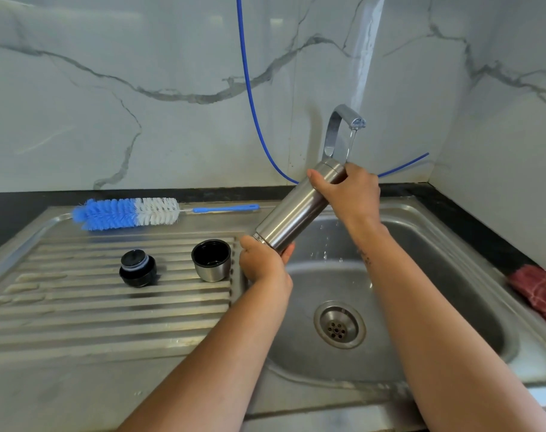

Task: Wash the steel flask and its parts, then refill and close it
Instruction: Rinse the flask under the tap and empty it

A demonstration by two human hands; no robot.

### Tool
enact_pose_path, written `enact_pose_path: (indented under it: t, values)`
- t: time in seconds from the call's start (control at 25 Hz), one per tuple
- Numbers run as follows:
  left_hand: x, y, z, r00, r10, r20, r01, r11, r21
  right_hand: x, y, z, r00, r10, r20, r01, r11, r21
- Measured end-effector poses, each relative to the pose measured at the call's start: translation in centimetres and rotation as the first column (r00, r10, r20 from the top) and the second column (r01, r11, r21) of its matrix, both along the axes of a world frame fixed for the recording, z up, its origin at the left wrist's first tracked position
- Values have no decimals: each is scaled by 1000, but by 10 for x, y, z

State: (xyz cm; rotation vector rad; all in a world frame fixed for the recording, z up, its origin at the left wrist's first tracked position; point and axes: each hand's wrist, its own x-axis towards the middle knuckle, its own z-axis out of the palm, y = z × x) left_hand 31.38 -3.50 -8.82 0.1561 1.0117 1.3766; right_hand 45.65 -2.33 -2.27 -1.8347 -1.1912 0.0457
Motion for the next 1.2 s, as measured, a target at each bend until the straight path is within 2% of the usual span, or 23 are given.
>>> enact_pose_path:
  t: [0.08, 0.16, 0.28, 0.36, 0.4, 0.48, 0.52, 0.64, 0.72, 0.76, 0.84, 1.04, 1.2]
  values:
    - [2, -1, -1, 1000, -15, -2, 15, 1000, -2, 0, -1, -1, 994, 97, -57, -92, 992, 84]
    - [3, -2, 0, 999, -22, -27, 23, 1000, 9, 3, -2, 2, 973, 175, -147, -161, 982, 102]
    - [0, 0, 0, 997, -9, -82, 10, 1000, 13, 14, 0, 5, 986, 135, -96, -144, 985, -96]
    - [-2, 2, 0, 994, -5, -110, 7, 1000, 20, 15, 2, 5, 999, 40, 10, -37, 967, -251]
    - [-3, 2, 0, 993, -7, -115, 10, 1000, 20, 12, 2, 7, 998, -26, 62, 42, 961, -272]
    - [-2, 2, 1, 994, -18, -103, 20, 1000, 16, 3, -3, 10, 980, -153, 130, 175, 969, -175]
    - [-1, 1, 2, 996, -25, -91, 27, 1000, 14, 0, -4, 9, 977, -175, 125, 186, 979, -83]
    - [1, 1, 2, 998, -24, -53, 25, 1000, 10, -2, -2, 4, 999, -4, -40, 8, 994, 107]
    - [1, 1, 3, 998, -12, -59, 13, 1000, 20, 2, 0, 2, 978, 124, -171, -109, 990, 90]
    - [0, 1, 3, 997, -8, -72, 9, 1000, 24, 5, 2, 0, 973, 140, -185, -135, 990, 39]
    - [-1, 0, 4, 995, -4, -100, 7, 1000, 30, 11, 6, -7, 987, 91, -133, -101, 992, -75]
    - [2, 3, 0, 984, 10, -178, -4, 999, 33, 32, 2, -4, 990, -143, 14, 140, 942, -306]
    - [9, 8, -10, 982, 5, -189, 4, 999, 47, 80, 3, 24, 973, -133, -187, 102, 980, -170]
